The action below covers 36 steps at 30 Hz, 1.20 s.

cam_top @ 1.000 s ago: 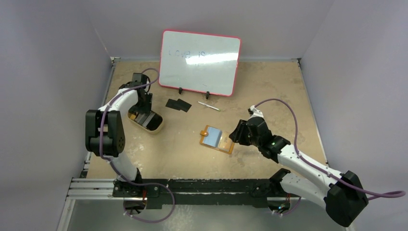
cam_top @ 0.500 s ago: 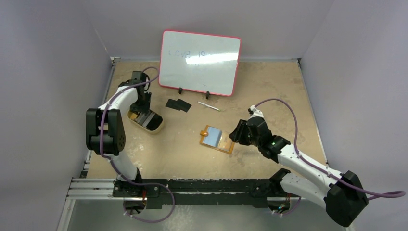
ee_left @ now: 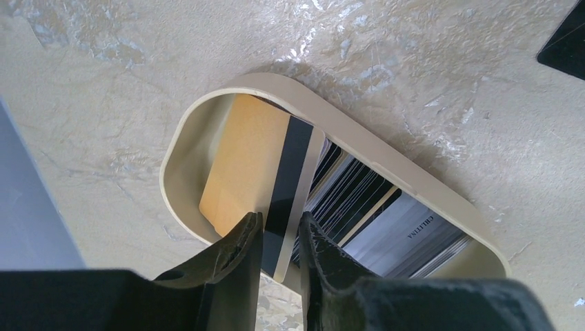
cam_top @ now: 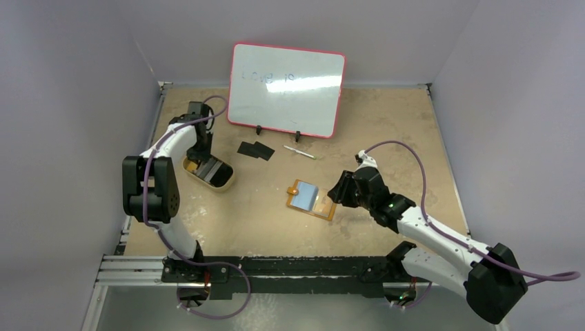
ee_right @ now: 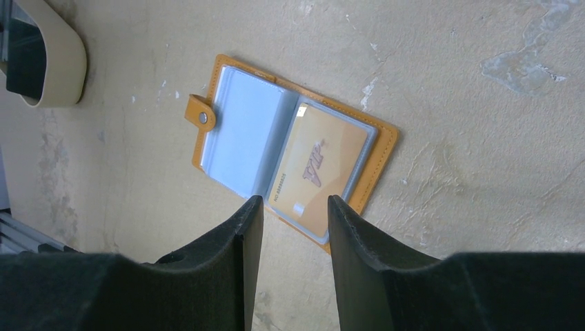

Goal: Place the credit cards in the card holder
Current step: Pick up the credit card from the storage box.

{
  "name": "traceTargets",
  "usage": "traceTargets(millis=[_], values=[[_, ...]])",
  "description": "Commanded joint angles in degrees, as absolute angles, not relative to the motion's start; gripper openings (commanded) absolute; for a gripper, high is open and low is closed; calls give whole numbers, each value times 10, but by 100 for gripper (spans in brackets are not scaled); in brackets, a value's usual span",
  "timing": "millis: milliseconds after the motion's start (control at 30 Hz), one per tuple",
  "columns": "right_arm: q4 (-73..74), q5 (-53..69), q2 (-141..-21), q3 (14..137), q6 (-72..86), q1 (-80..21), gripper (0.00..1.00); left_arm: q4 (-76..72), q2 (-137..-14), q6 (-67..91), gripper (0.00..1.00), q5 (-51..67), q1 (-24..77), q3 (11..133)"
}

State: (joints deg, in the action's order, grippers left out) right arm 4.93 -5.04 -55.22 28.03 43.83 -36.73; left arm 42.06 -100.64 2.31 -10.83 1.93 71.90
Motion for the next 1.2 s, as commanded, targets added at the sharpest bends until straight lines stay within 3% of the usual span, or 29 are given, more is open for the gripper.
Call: traceTargets(millis=[0, 400, 833, 1167], values=[[29, -64, -551, 287, 430, -369, 42, 443, -991, 33, 21, -95, 21, 737], [32, -62, -550, 289, 431, -368, 41, 471, -950, 51, 0, -168, 36, 755], [31, -51, -541, 296, 439, -368, 41, 507, -893, 81, 0, -253, 69, 781], [-28, 24, -512, 290, 463, -368, 41, 467, -794, 99, 0, -158, 69, 765]])
